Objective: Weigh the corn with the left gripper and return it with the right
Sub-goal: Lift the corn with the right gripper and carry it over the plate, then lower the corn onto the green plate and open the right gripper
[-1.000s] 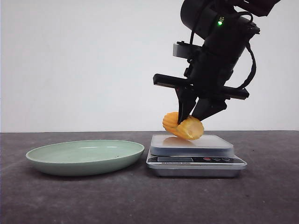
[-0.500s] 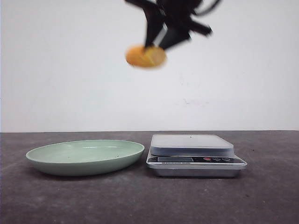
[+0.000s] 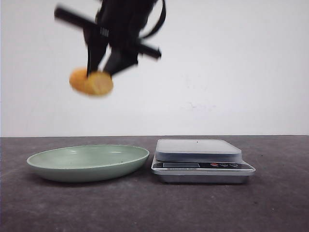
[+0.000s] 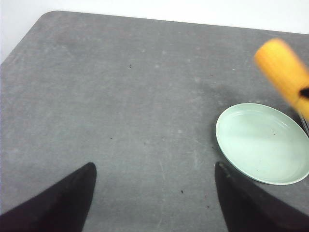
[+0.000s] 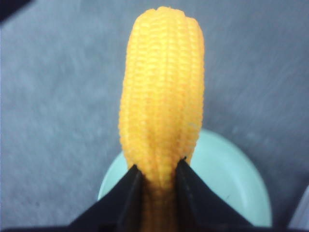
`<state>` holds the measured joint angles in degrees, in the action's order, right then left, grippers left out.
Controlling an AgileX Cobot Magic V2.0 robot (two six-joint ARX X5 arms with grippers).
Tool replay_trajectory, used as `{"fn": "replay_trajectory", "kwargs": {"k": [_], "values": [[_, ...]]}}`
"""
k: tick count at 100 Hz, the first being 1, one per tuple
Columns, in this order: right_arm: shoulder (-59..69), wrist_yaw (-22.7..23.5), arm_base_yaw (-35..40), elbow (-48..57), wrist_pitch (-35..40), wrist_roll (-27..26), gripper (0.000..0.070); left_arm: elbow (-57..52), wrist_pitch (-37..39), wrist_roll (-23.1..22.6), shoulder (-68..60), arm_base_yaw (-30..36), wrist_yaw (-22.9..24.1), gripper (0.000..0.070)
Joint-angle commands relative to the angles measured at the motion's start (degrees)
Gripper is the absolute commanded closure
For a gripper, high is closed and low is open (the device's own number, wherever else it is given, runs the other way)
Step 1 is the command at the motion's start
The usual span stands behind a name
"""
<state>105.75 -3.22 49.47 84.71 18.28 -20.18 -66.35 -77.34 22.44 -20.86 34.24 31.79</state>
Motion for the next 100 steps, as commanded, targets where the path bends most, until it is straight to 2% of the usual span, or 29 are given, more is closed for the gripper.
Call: {"fn": "replay_trajectory", "kwargs": {"k": [1,41,56,60,75,91,100], "values": [[2.36,-0.37,0.42,1.25,-0.28,-2.16,0.07,-0.66,0.66,0.81,0.04,0.28,0.17,0.023],[9.01,-1.14,0.94,1.25,4.85,-4.33,0.07,-0.66,0.68,1.01,0.04,0.28,0.17,0.023],[9.01,-1.05,1.49,1.25,4.11,-4.57,0.0696,-0.66,0.7,0.98,0.04,0.28,0.2,0.023],[9.01,-0.9,1.51,1.25,4.07,-4.7,0.0668,-0.66,0.68,0.98,0.04,0.28,0.17,0.023],[9.01,-0.9,1.51,1.25,4.04,-4.68,0.0465,-0.66,0.68,0.98,0.04,0.28,0.17,0.023],[9.01,-0.92,1.49,1.25,3.34,-4.37,0.0339,-0.66,0.68,0.98,0.04,0.28,0.2,0.023],[9.01,-0.85,1.38,1.25,2.58,-4.28,0.0327,-0.66,0.68,0.98,0.04,0.28,0.17,0.023]]}}
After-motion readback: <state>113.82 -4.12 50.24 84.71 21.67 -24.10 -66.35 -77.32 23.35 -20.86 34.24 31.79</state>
